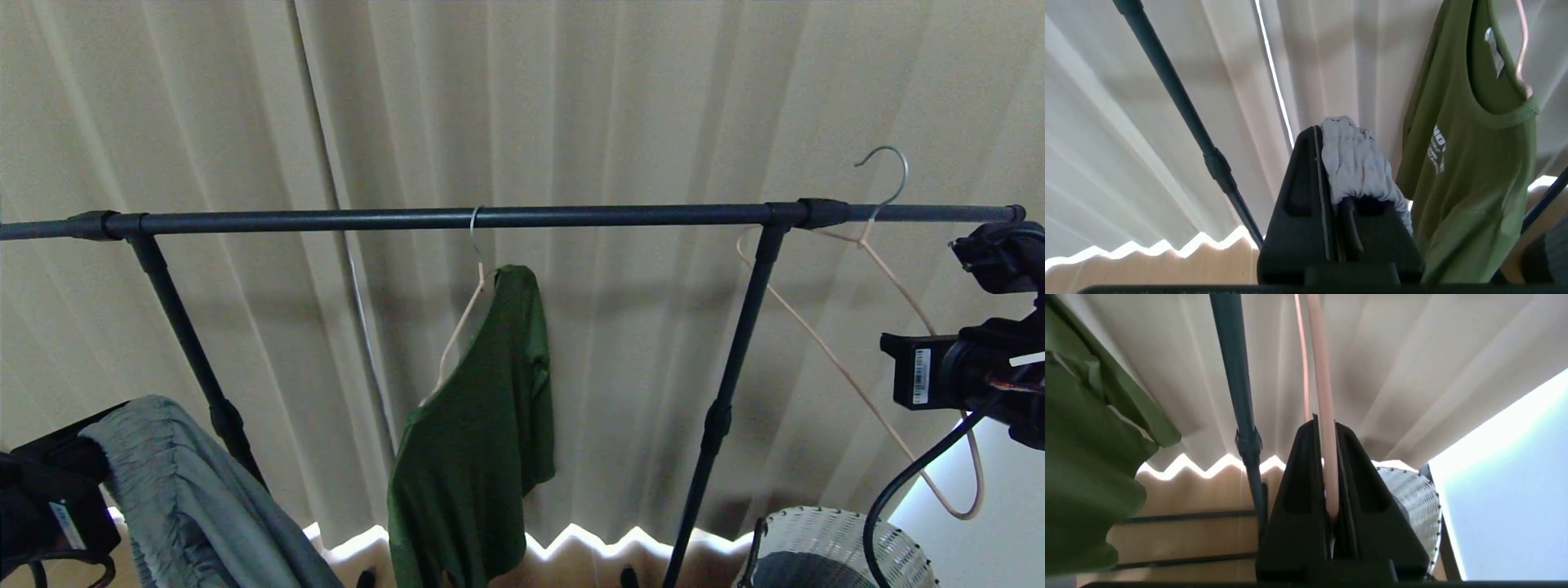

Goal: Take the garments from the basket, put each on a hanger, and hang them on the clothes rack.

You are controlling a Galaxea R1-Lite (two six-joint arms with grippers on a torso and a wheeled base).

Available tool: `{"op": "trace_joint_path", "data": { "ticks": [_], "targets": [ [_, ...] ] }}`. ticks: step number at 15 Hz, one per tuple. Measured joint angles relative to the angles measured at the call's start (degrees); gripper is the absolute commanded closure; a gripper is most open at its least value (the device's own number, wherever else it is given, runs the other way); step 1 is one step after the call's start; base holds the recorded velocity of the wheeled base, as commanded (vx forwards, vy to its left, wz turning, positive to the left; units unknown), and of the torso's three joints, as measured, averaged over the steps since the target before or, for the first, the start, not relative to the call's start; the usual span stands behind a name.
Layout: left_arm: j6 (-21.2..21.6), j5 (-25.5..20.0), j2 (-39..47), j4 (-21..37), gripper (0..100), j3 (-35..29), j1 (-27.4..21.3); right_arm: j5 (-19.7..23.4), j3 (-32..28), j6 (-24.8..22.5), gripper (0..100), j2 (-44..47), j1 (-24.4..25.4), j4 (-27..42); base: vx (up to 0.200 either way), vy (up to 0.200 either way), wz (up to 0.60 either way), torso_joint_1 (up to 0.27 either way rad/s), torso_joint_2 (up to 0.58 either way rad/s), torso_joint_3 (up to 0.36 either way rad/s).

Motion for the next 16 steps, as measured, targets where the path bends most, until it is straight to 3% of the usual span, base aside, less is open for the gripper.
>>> {"op": "trace_joint_path", "data": {
  "ticks": [14,16],
  "targets": [
    [0.4,0.0,0.0,0.0,100,0.4,0.0,0.3,0.7,-0.3,100,-0.8,0.2,-0.1,-0.2,0.0,0.0,0.002,0.0,0.003],
    [0.8,0.0,0.0,0.0,100,0.9,0.0,0.5,2.5,-0.2,100,-1.5,0.2,-0.7,0.0,0.0,0.0,0.0,0.0,0.0]
  ]
}}
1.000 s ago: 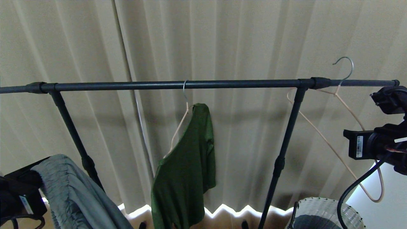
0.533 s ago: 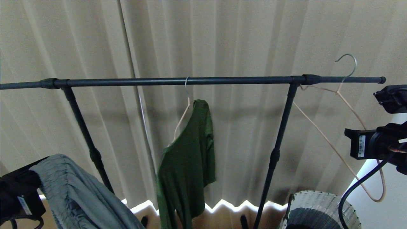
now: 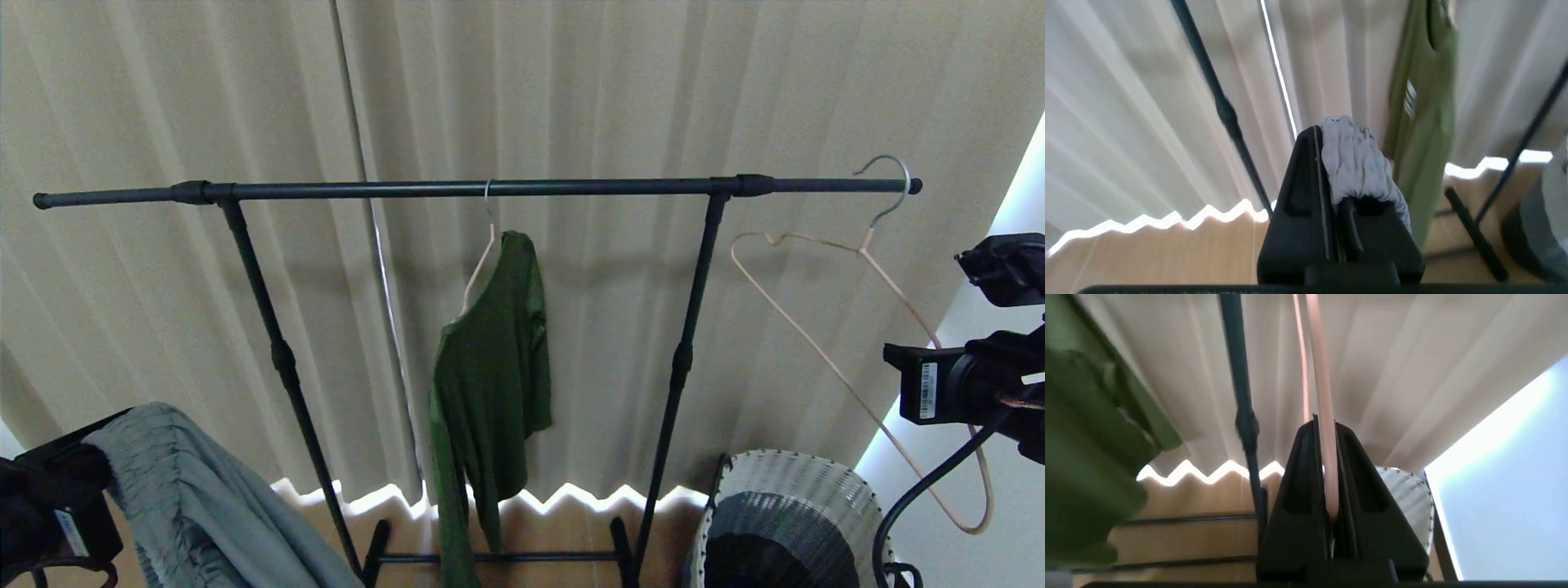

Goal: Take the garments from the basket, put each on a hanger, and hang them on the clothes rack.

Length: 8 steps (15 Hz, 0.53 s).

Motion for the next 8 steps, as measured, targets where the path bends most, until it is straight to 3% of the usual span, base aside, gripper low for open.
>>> {"op": "trace_joint_path", "data": {
  "ticks": [8],
  "targets": [
    [1.5,0.0,0.0,0.0,100,1.5,0.0,0.0,4.3,-0.4,100,-1.2,0.1,-4.3,0.0,0.0,0.0,0.0,0.0,0.0]
  ]
}}
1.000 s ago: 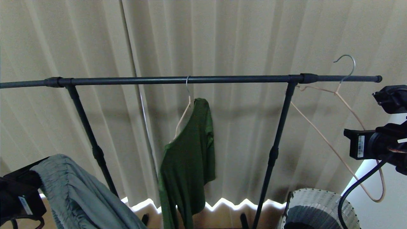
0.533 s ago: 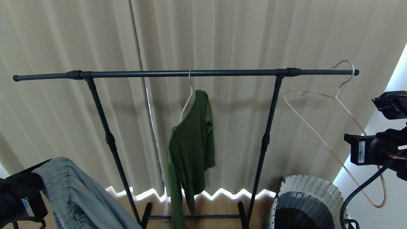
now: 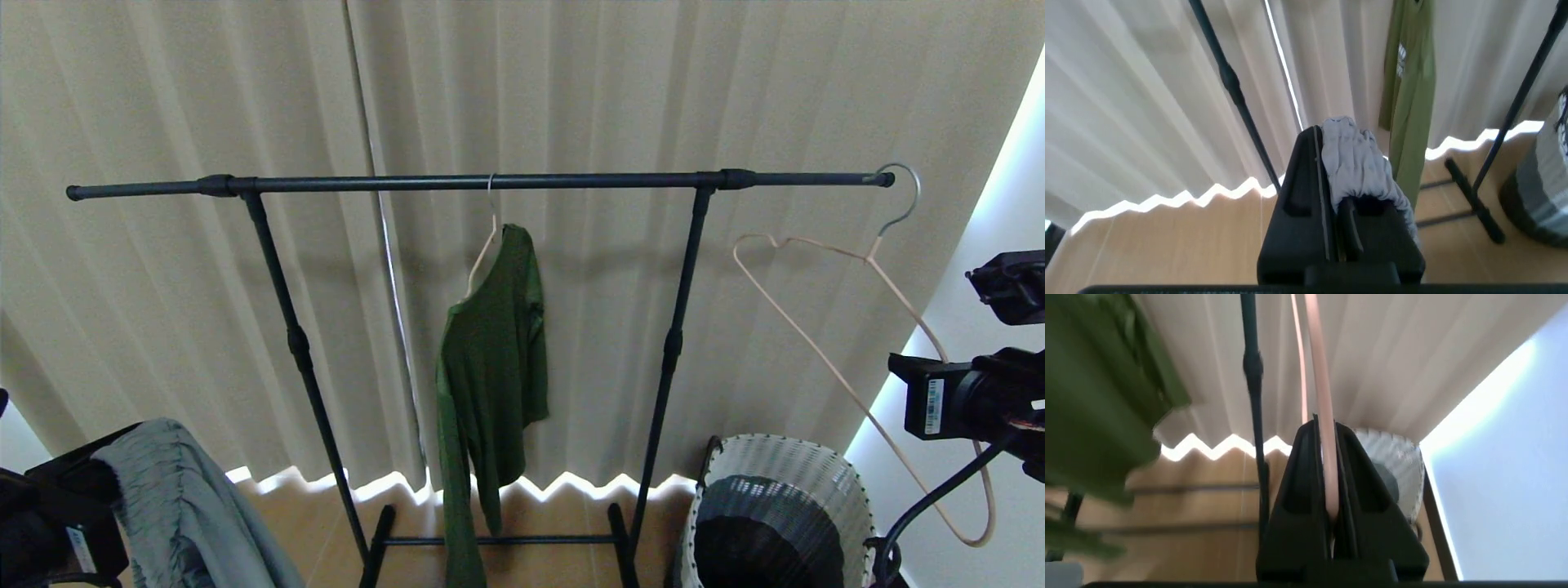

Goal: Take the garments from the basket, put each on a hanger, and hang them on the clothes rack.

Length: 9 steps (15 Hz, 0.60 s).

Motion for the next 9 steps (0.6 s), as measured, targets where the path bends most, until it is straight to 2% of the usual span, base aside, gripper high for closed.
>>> {"op": "trace_joint_path", "data": {
  "ticks": [4,6,9],
  "targets": [
    [0.2,-0.1,0.0,0.0,100,0.0,-0.3,0.1,0.3,0.1,100,0.0,0.8,0.0,0.0,0.0,0.0,0.0,0.0,0.0],
    [3.2,-0.1,0.1,0.0,100,-0.1,-0.9,0.9,0.2,0.2,100,-0.3,2.7,0.0,0.0,0.0,0.0,0.0,0.0,0.0],
    [4.9,0.0,0.6,0.3,100,-1.9,-1.3,5.2,-0.3,0.3,100,-1.0,5.0,-0.3,0.0,0.0,0.0,0.0,0.0,0.0]
  ]
}}
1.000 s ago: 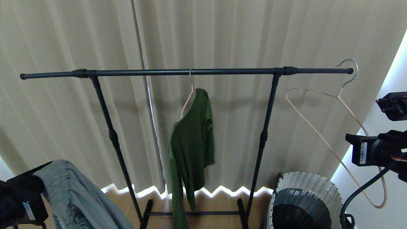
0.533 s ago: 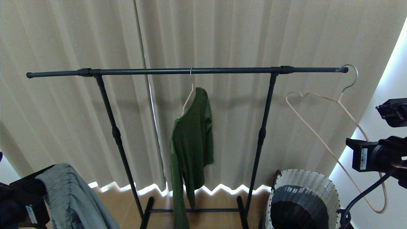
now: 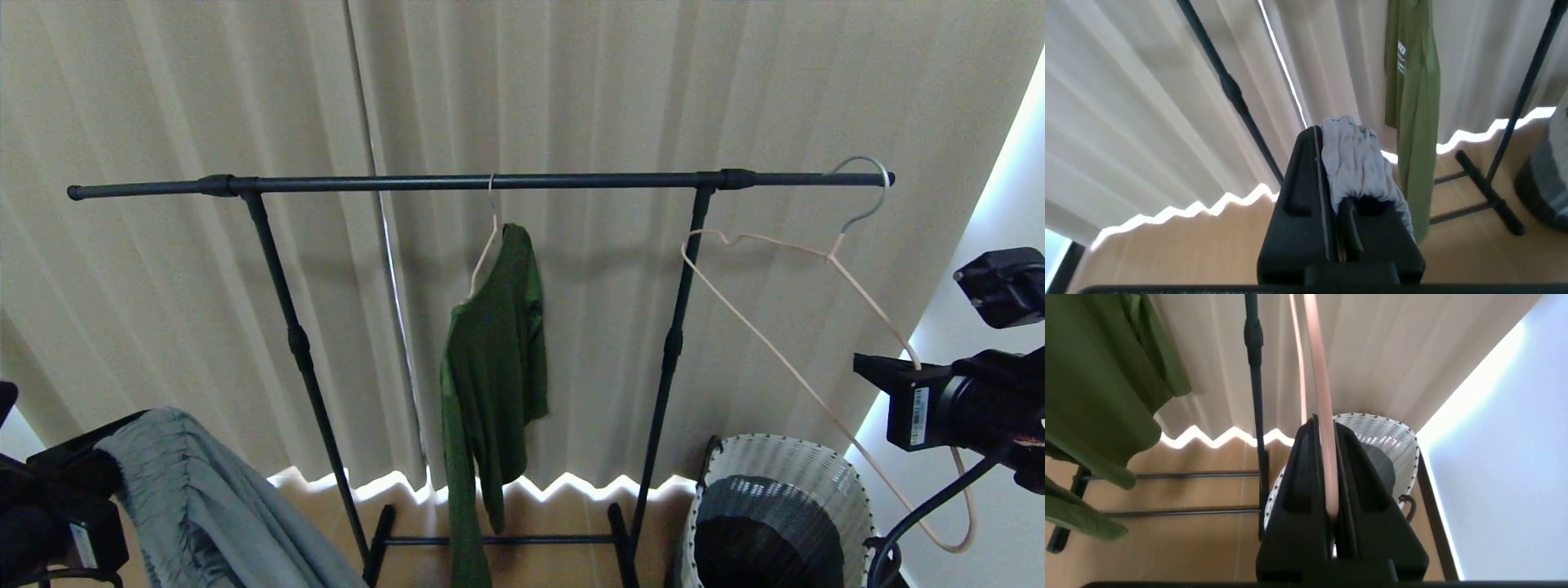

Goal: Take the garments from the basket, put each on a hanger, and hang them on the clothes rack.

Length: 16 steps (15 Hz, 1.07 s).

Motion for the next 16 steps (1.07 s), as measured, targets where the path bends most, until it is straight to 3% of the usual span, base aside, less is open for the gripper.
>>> {"op": "trace_joint_path", "data": {
  "ticks": [5,8,12,16],
  "targets": [
    [-0.2,0.7,7.3,0.2,100,-9.0,-4.8,9.8,-0.3,0.6,100,-1.2,0.8,-2.1,0.0,0.0,0.0,0.0,0.0,0.0],
    [-1.4,1.3,12.8,0.3,100,-15.8,-8.8,11.6,0.4,0.9,100,-1.4,2.6,-3.9,0.0,0.0,0.0,0.0,0.0,0.0],
    [-3.7,8.5,19.3,0.3,100,-22.4,-12.7,13.4,-0.3,5.4,100,-0.4,9.9,-4.1,0.0,0.0,0.0,0.0,0.0,0.0],
    [-4.5,20.7,25.8,0.6,100,-26.1,-12.9,14.7,-1.6,7.4,100,2.6,17.7,-4.2,0.0,0.0,0.0,0.0,0.0,0.0]
  ]
}}
